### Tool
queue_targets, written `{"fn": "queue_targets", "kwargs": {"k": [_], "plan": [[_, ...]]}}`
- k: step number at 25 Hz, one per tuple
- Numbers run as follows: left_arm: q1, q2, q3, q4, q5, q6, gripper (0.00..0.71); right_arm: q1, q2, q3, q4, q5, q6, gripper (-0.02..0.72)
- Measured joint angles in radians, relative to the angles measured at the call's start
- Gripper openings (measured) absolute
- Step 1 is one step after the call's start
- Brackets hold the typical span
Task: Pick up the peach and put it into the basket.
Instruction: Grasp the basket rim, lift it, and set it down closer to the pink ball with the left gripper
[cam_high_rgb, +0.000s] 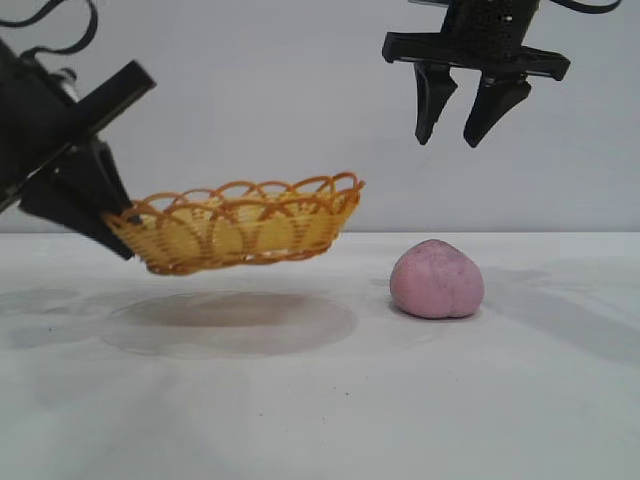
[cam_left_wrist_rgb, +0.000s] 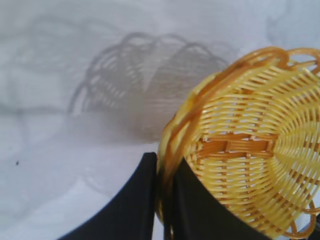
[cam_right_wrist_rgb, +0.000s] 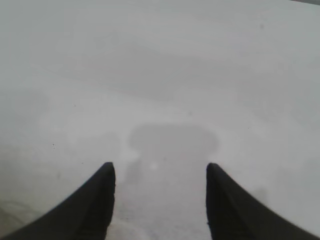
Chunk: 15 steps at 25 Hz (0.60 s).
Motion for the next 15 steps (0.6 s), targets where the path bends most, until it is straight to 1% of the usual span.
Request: {"fn": "queue_targets", "kwargs": {"k": [2,4,8,15], "plan": [[-0.021,0.000,0.005,-0.010,-0.027,0.000,0.000,0.000,0.000,0.000,0.002,-0.004,0.000,0.389],[-0.051,0.000,0.008,-0.028,-0.062,-0.002,0.000,0.000,0.000,0.000,0.002,-0.004,0.000,0.389],[-0.101,0.000,0.008,-0.048,-0.096,-0.006,0.000,0.000,0.000,0.000,0.002,-0.004,0.000,0.389],[-0.105,0.000,0.008,-0.054,-0.108,-0.009,0.000,0.000,0.000,0.000,0.002,-0.004,0.000,0.389]]}}
